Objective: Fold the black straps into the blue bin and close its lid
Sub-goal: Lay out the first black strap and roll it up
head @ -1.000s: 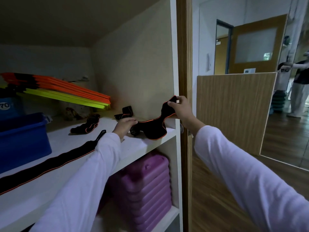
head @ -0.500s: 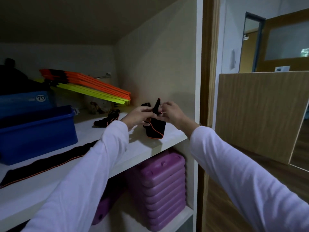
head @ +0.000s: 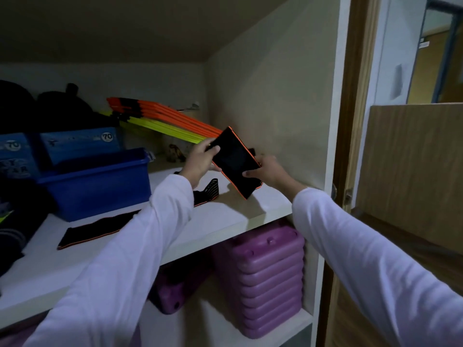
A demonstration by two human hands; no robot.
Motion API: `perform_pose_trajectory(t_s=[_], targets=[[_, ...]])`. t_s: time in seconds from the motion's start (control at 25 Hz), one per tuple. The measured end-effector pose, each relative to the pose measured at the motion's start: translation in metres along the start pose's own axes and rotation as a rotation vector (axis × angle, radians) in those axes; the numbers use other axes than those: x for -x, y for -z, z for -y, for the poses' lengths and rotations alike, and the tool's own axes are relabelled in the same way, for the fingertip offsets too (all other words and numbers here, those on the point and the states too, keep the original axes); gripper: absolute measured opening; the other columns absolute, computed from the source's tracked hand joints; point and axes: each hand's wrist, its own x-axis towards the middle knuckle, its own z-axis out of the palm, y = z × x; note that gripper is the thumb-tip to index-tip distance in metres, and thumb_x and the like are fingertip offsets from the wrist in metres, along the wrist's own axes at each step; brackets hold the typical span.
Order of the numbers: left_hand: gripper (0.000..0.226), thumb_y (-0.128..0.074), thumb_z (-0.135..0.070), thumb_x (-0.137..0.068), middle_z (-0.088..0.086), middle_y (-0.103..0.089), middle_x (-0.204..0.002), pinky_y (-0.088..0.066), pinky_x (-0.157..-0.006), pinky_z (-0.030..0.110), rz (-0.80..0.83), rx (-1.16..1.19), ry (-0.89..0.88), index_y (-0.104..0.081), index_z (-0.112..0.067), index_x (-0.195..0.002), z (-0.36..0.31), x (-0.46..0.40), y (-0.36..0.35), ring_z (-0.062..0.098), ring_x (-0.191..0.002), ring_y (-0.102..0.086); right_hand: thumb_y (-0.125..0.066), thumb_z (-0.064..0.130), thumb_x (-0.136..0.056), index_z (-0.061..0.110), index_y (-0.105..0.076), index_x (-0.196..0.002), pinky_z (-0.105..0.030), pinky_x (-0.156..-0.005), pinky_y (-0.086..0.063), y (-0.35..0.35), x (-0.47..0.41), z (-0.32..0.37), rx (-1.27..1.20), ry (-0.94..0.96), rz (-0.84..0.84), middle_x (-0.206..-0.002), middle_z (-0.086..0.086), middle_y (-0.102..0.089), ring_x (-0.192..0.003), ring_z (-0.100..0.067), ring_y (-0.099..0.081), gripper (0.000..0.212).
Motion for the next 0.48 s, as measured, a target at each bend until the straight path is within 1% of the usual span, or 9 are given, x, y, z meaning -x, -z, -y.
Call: perform_pose_trajectory(t_s=[0.08, 0.12, 0.16, 0.2, 0.28, 0.32, 0.36, 0.4, 0.48], targets=[[0.037, -0.041, -0.008, -0.099, 0.01, -0.053, -0.118, -0.052, -0.045, 0.016, -0.099, 0.083, -0.022, -0.046, -0.004, -0.136, -0.004, 0.002, 0.019, 0.021, -0.081, -0.058, -0.069, 0.01, -0.08, -0.007, -0.065, -0.101, -0.027, -0.062, -0.04, -0.006, 0.001, -0.002, -0.114, -0.038, 0.044, -0.085, -0.011, -0.06, -0.082, -0.02, -0.057, 0.028], [0.037, -0.041, -0.01, -0.099, 0.008, -0.054, -0.116, -0.052, -0.046, 0.018, -0.146, 0.111, -0.027, -0.047, -0.006, -0.136, -0.006, 0.004, 0.03, 0.02, -0.075, -0.059, -0.068, 0.008, -0.08, -0.008, -0.065, -0.101, -0.025, -0.059, -0.038, -0.01, 0.001, -0.002, -0.128, -0.037, 0.057, -0.084, -0.01, -0.059, -0.08, -0.018, -0.055, 0.027], [0.037, -0.041, -0.011, -0.099, 0.007, -0.055, -0.114, -0.052, -0.047, 0.019, -0.185, 0.146, -0.028, -0.047, -0.007, -0.135, -0.008, 0.007, 0.041, 0.018, -0.068, -0.059, -0.068, 0.008, -0.081, -0.008, -0.065, -0.102, -0.025, -0.06, -0.037, -0.013, 0.001, -0.004, -0.132, -0.034, 0.063, -0.085, -0.009, -0.059, -0.081, -0.017, -0.055, 0.027], [0.036, -0.041, -0.012, -0.099, 0.006, -0.057, -0.112, -0.051, -0.046, 0.019, -0.236, 0.195, -0.034, -0.048, -0.008, -0.135, -0.01, 0.011, 0.053, 0.016, -0.067, -0.059, -0.068, 0.008, -0.081, -0.007, -0.066, -0.104, -0.026, -0.063, -0.039, -0.016, -0.001, -0.004, -0.136, -0.031, 0.074, -0.086, -0.008, -0.061, -0.082, -0.017, -0.056, 0.027], [0.035, -0.04, -0.01, -0.099, 0.004, -0.058, -0.106, -0.05, -0.042, 0.016, -0.361, 0.329, -0.04, -0.049, -0.007, -0.133, -0.013, 0.018, 0.077, 0.016, -0.07, -0.058, -0.067, 0.009, -0.083, -0.005, -0.066, -0.102, -0.028, -0.069, -0.041, -0.022, -0.002, -0.004, -0.173, -0.043, 0.081, -0.088, -0.01, -0.061, -0.084, -0.019, -0.058, 0.024], [0.033, -0.04, -0.009, -0.099, 0.003, -0.059, -0.101, -0.049, -0.04, 0.015, -0.432, 0.393, -0.036, -0.05, -0.007, -0.131, -0.015, 0.024, 0.091, 0.017, -0.07, -0.058, -0.066, 0.008, -0.084, -0.005, -0.066, -0.098, -0.028, -0.068, -0.042, -0.025, -0.004, -0.002, -0.201, -0.056, 0.078, -0.087, -0.011, -0.06, -0.083, -0.02, -0.057, 0.019], [0.03, -0.04, -0.008, -0.098, 0.002, -0.059, -0.095, -0.047, -0.038, 0.015, -0.507, 0.425, -0.027, -0.054, -0.007, -0.126, -0.015, 0.031, 0.106, 0.017, -0.069, -0.057, -0.065, 0.007, -0.084, -0.002, -0.065, -0.095, -0.028, -0.065, -0.041, -0.03, -0.006, -0.001, -0.222, -0.065, 0.073, -0.086, -0.011, -0.059, -0.082, -0.021, -0.055, 0.014], [0.025, -0.041, -0.007, -0.098, 0.002, -0.059, -0.089, -0.047, -0.036, 0.016, -0.558, 0.449, -0.011, -0.057, -0.008, -0.116, -0.014, 0.038, 0.12, 0.017, -0.068, -0.056, -0.064, 0.005, -0.085, 0.0, -0.064, -0.094, -0.028, -0.066, -0.041, -0.033, -0.007, 0.003, -0.23, -0.075, 0.074, -0.083, -0.011, -0.058, -0.083, -0.022, -0.054, 0.011], [0.015, -0.043, -0.007, -0.096, 0.003, -0.057, -0.087, -0.048, -0.035, 0.016, -0.642, 0.402, 0.052, -0.057, -0.01, -0.095, -0.005, 0.053, 0.146, 0.017, -0.067, -0.054, -0.064, 0.003, -0.084, 0.004, -0.062, -0.09, -0.028, -0.073, -0.041, -0.039, -0.01, 0.011, -0.282, -0.117, 0.098, -0.074, -0.006, -0.058, -0.084, -0.023, -0.055, 0.007]])
